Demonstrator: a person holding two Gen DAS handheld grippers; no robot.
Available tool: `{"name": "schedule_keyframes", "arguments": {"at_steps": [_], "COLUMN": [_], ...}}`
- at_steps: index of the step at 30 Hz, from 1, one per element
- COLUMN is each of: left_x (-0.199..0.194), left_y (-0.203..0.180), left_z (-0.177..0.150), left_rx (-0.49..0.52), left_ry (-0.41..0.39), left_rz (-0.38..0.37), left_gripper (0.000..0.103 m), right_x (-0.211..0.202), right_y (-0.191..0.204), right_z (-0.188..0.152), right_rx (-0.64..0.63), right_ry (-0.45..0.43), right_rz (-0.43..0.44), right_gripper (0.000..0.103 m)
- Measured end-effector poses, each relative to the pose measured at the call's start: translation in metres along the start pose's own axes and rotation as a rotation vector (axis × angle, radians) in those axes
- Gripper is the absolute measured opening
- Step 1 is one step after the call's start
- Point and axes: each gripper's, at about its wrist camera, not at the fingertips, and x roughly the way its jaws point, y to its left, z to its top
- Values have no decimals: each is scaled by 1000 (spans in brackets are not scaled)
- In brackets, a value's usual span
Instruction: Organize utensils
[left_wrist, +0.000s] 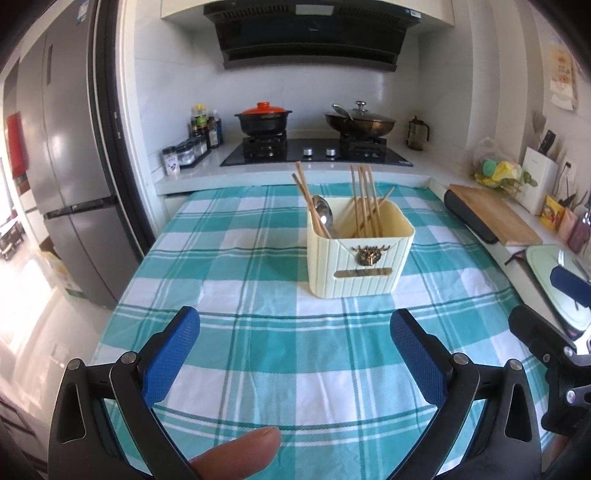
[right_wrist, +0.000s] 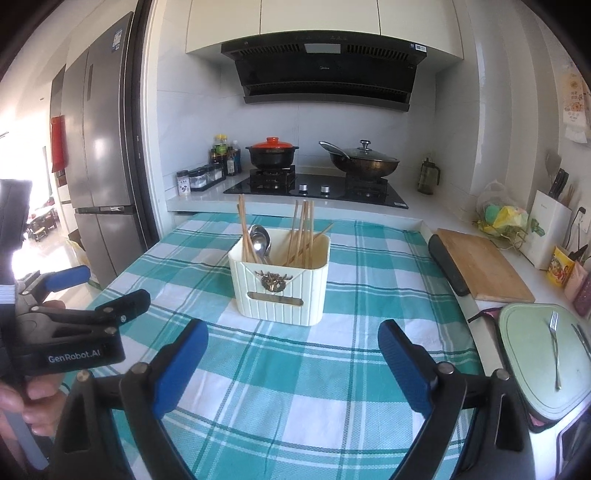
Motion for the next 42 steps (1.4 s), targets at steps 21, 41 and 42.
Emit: {"name": "schedule_keyframes", "arguments": {"at_steps": [21,41,42], "left_x": [-13,-21,-22], "left_y": [-5,-2,-1], "left_z": [1,3,3], "left_rx": [19,20,19], "left_ry": [-6,-30,-34], "left_rz": [-4,4,4], "left_gripper": [103,103,103], "right_x": [-16,-17,-17], "right_y": [18,14,14], "right_z": [10,12,12], "right_rx": [-28,-8,-4], "right_ry": [-7,26,30], "right_rz": [-2,-55,-58], "right_gripper": [95,95,95]}}
